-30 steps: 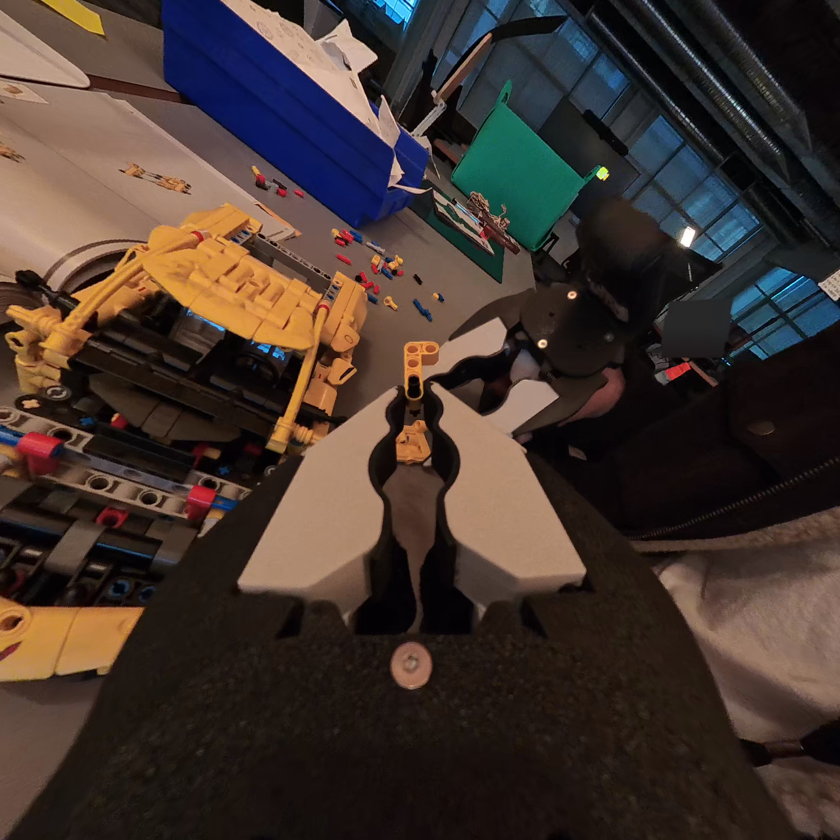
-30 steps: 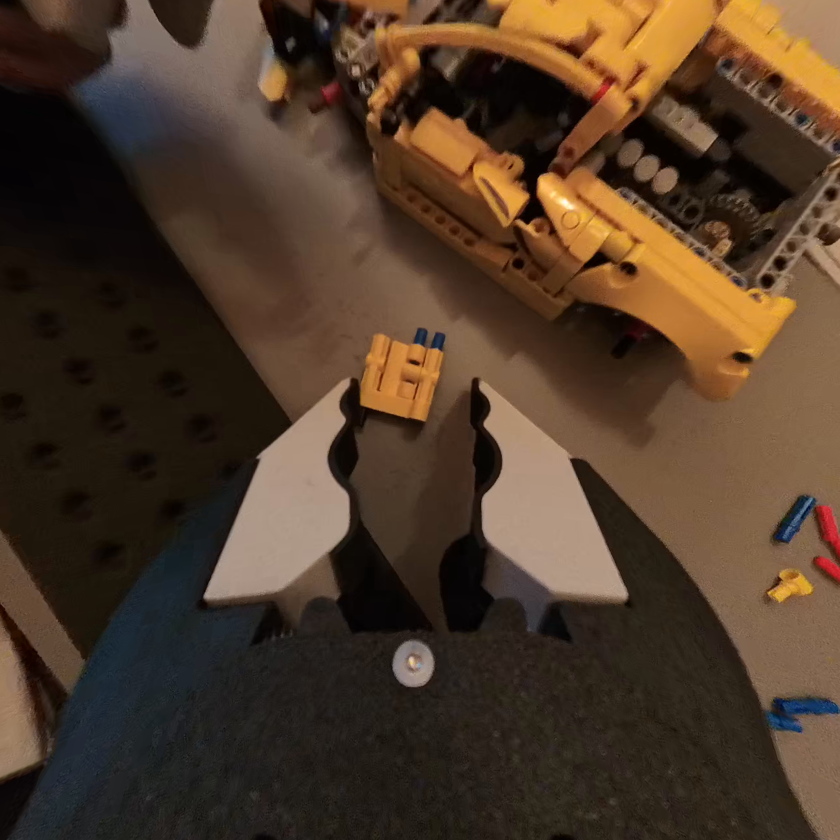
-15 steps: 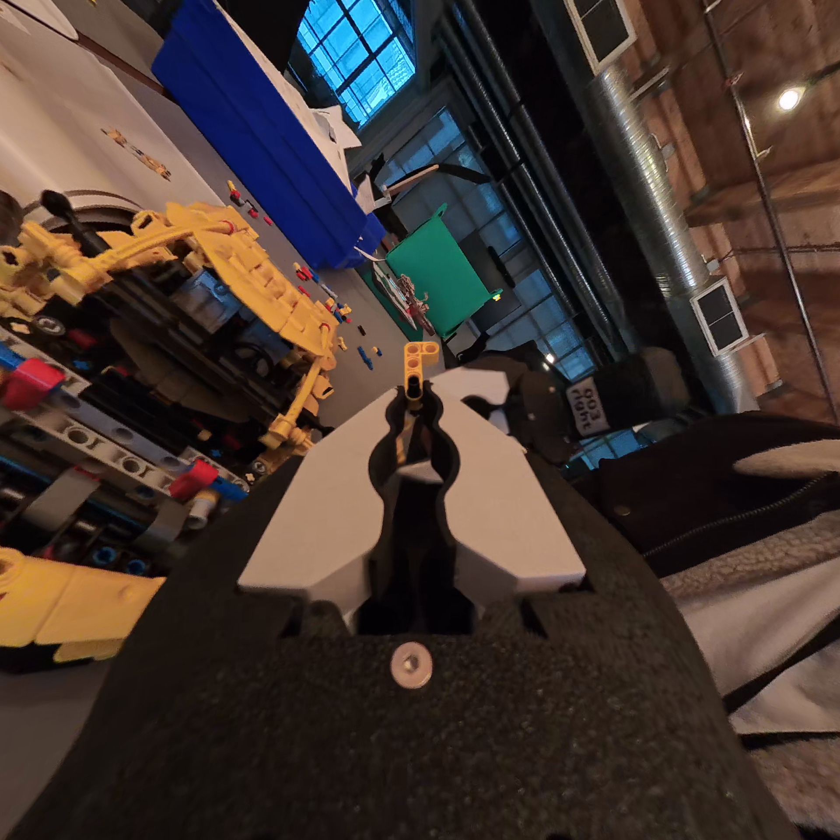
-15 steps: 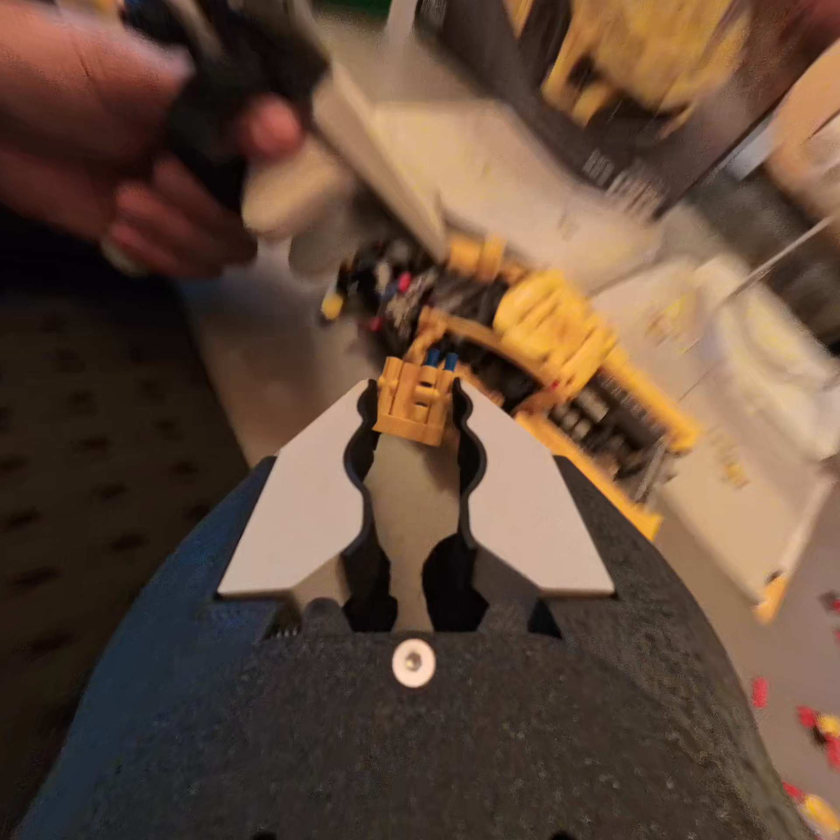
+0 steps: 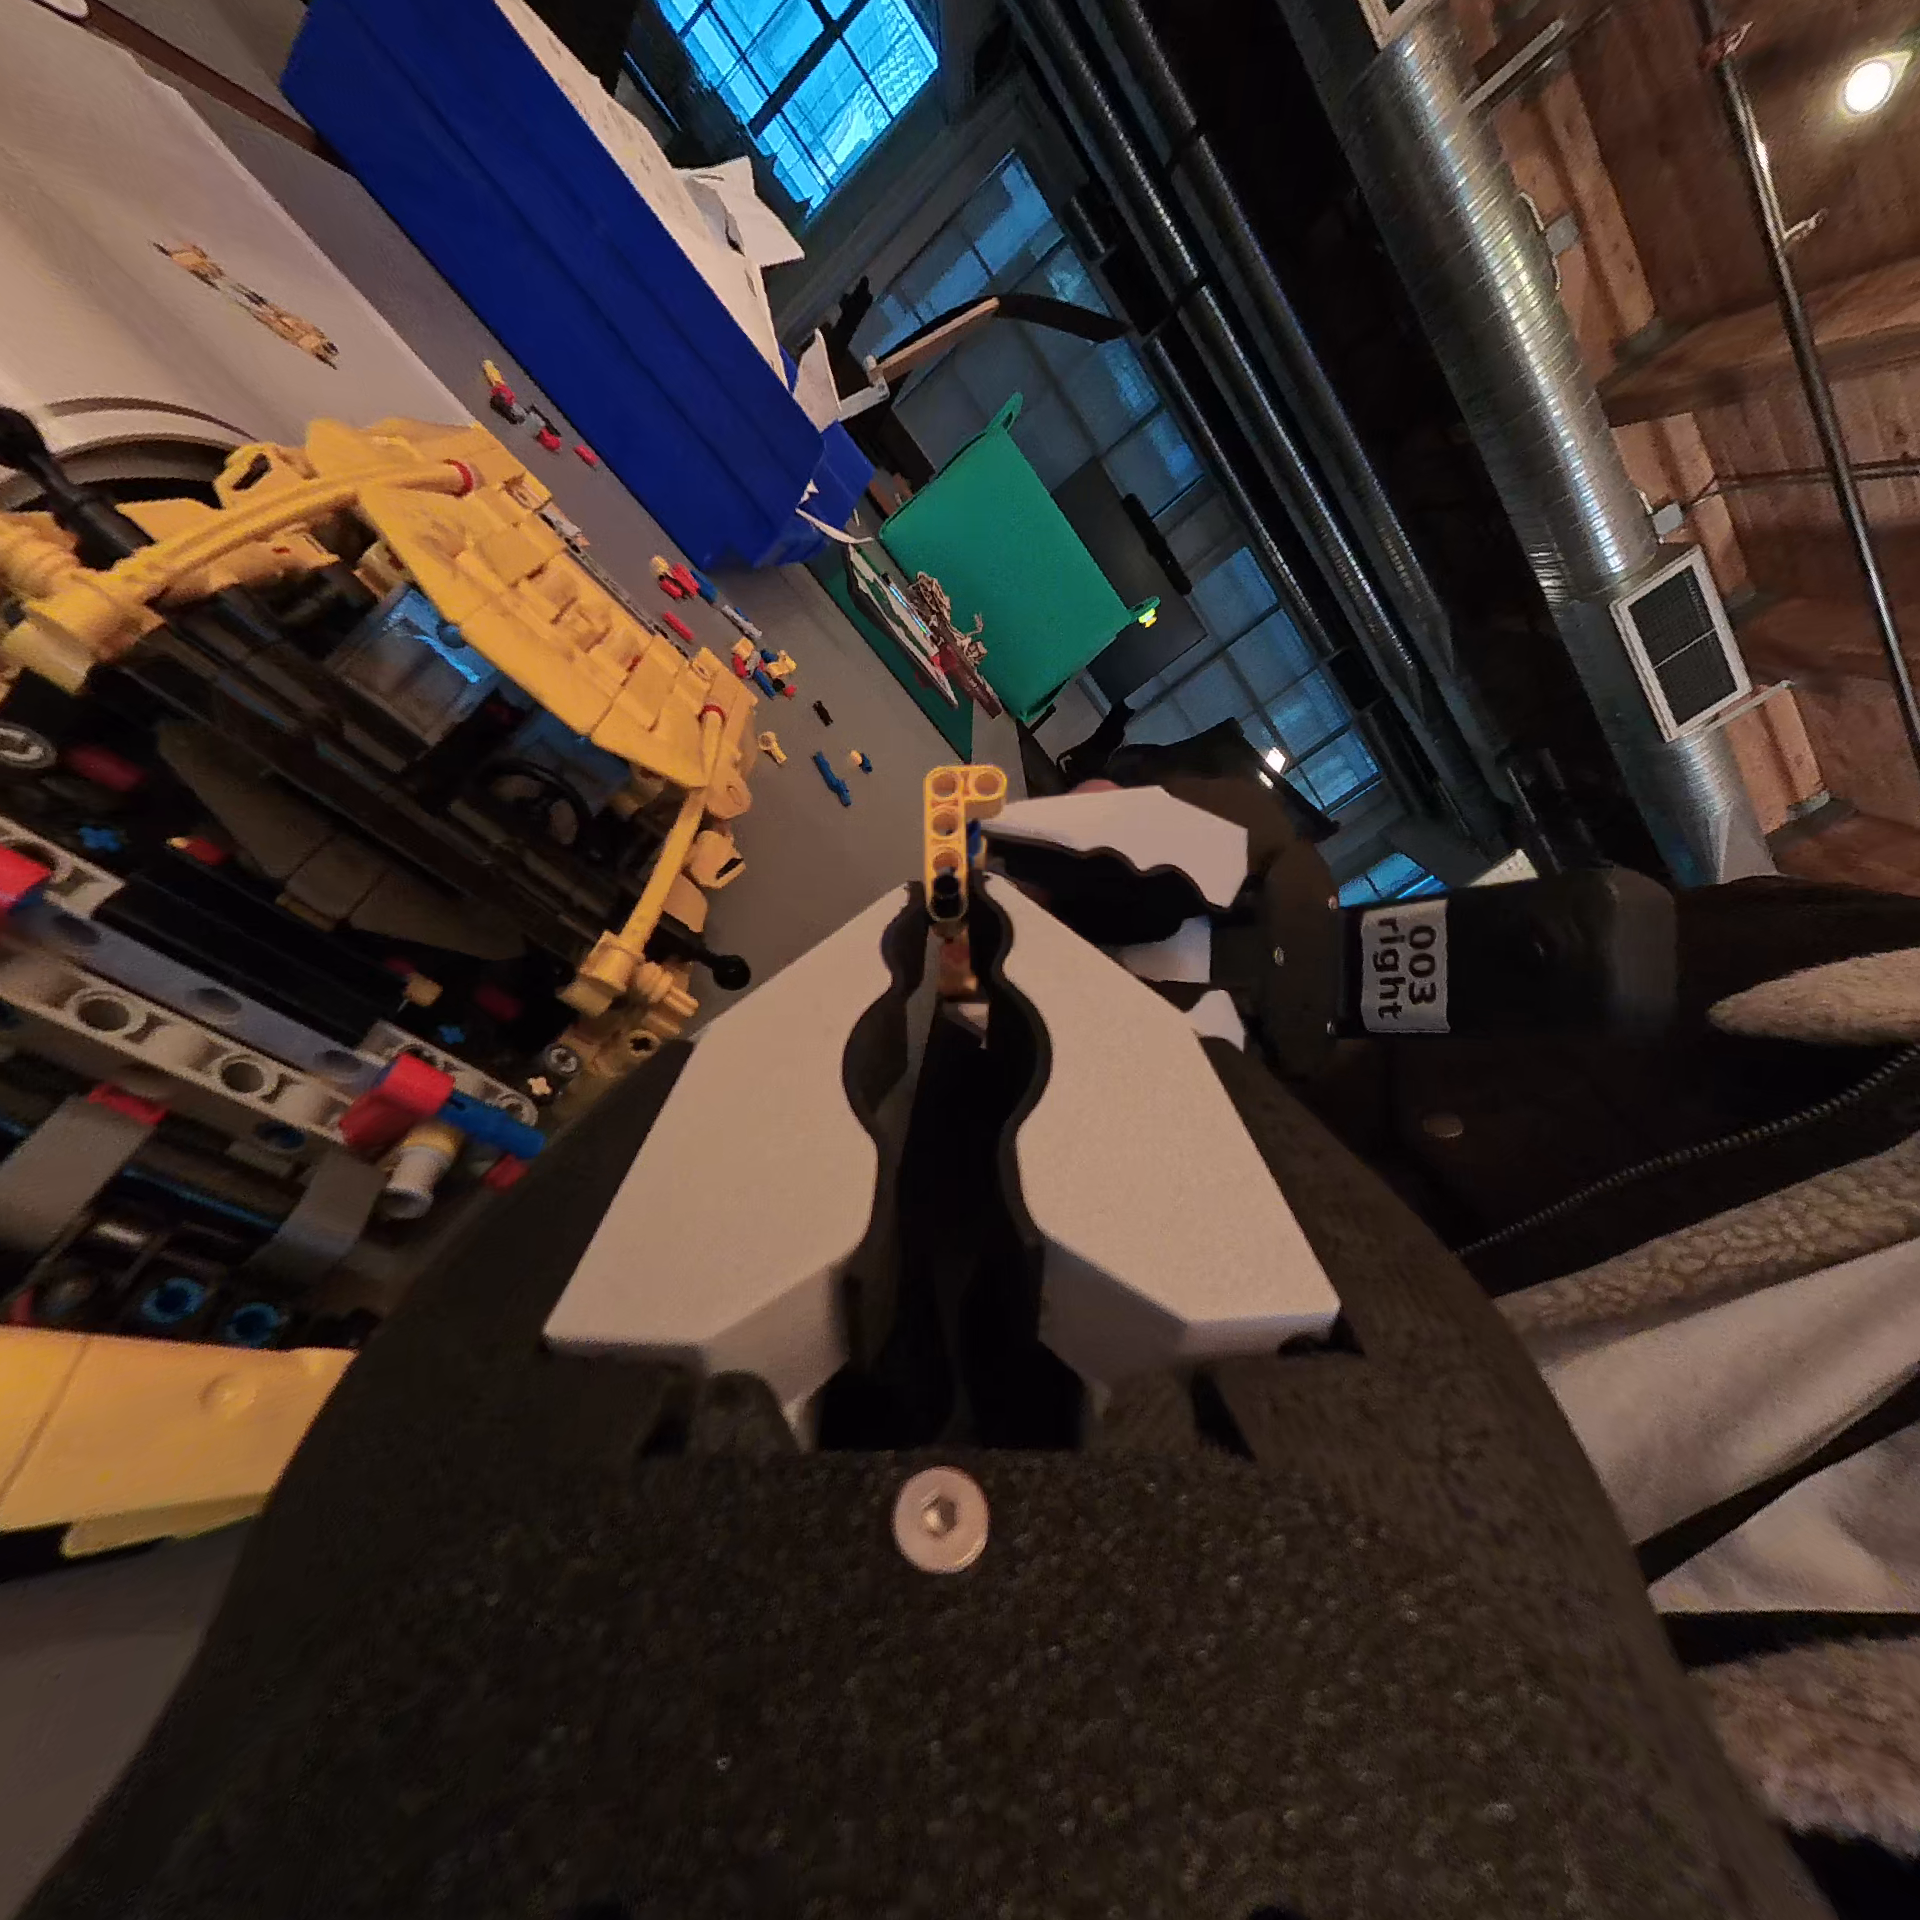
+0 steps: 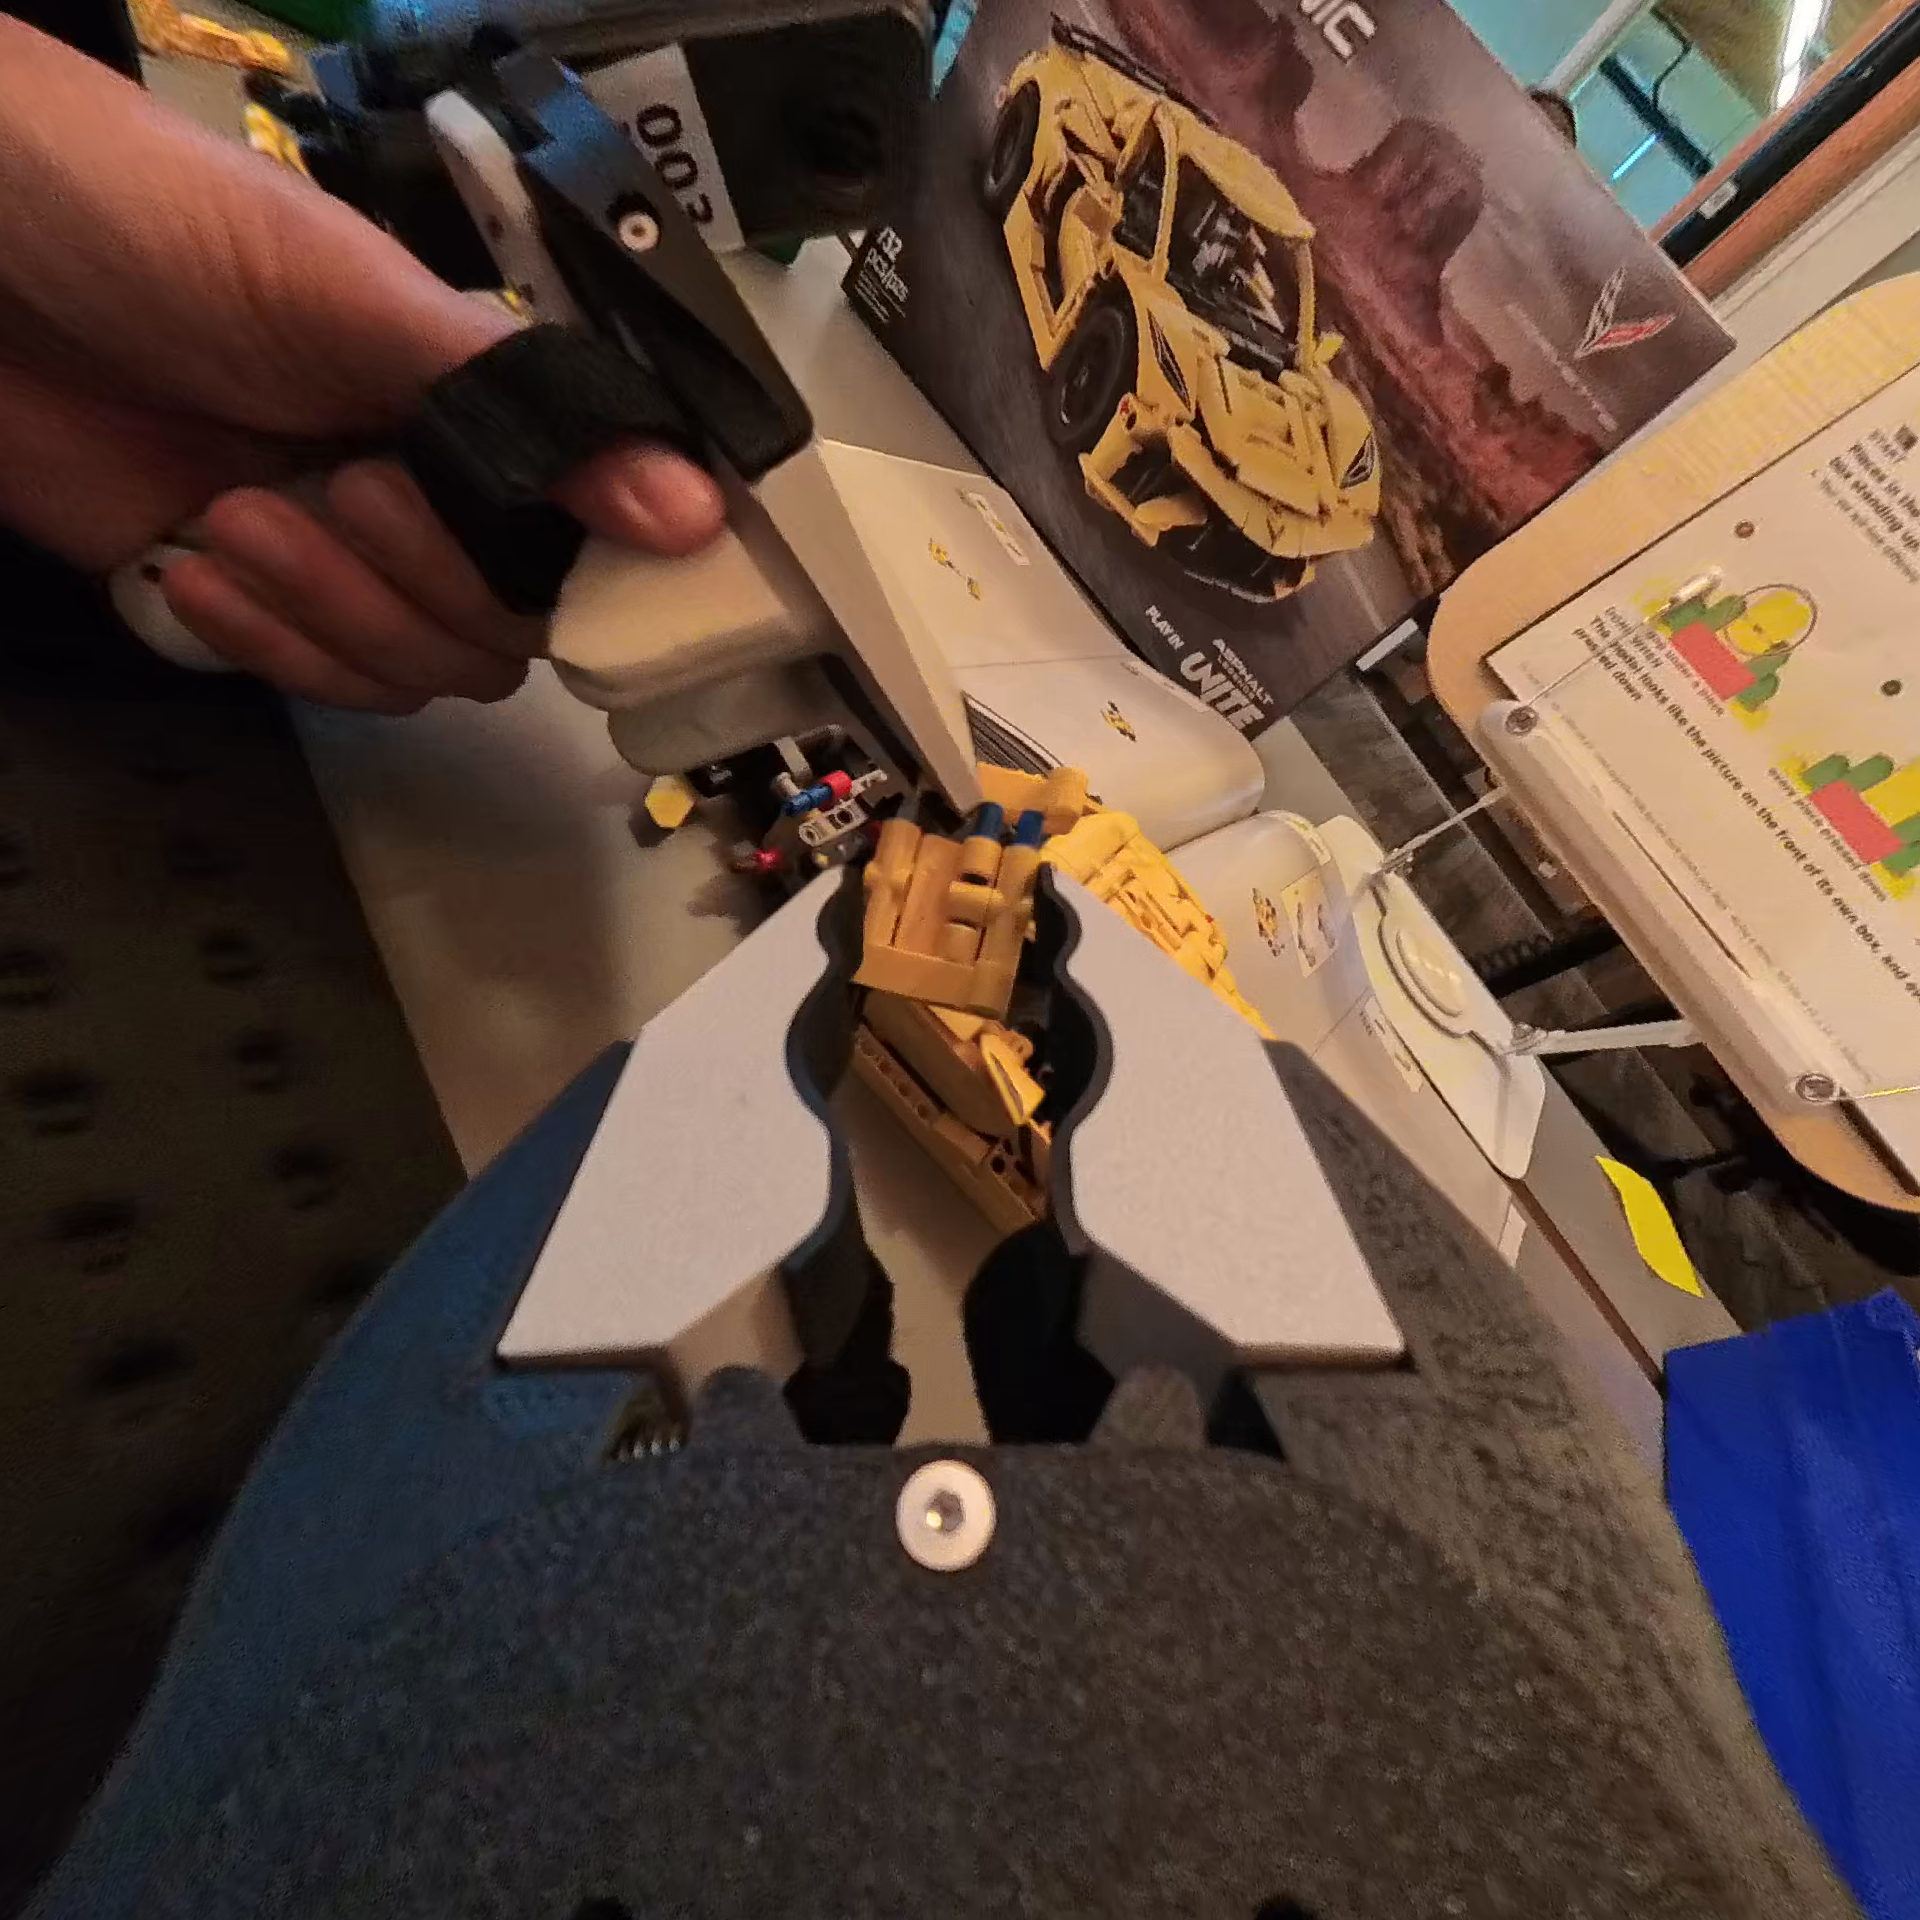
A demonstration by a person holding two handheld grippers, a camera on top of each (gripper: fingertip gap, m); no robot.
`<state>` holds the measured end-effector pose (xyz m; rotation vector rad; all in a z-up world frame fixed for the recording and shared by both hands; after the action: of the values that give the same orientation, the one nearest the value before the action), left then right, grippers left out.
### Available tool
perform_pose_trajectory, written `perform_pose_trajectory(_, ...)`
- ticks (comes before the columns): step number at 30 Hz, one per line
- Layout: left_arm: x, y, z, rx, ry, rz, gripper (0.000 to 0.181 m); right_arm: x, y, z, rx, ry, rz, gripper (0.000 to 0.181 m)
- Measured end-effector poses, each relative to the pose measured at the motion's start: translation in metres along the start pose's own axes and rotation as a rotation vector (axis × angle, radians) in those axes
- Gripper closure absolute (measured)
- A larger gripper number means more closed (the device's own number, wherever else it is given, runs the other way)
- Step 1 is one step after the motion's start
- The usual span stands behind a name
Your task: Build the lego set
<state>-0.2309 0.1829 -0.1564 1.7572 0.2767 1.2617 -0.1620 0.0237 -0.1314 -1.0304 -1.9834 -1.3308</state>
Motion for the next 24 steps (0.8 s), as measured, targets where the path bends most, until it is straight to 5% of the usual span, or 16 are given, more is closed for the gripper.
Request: perform_pose_trajectory(24,-0.005,-0.001,0.005,-0.009,-0.124,-0.015,0.174,-0.011,0.003,-0.004,0.085,-0.001,0.046,0.150)
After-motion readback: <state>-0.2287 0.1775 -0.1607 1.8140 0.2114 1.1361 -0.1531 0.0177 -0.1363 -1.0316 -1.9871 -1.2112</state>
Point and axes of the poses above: each gripper's, where its closed fingertips meet, z out along the fingers, x out of its top, y = z × x across the jaws, the point moved 10 cm from there along -z, back along the fingers, and after that the axes turned 7 degrees about x, right-handed, at the moved point
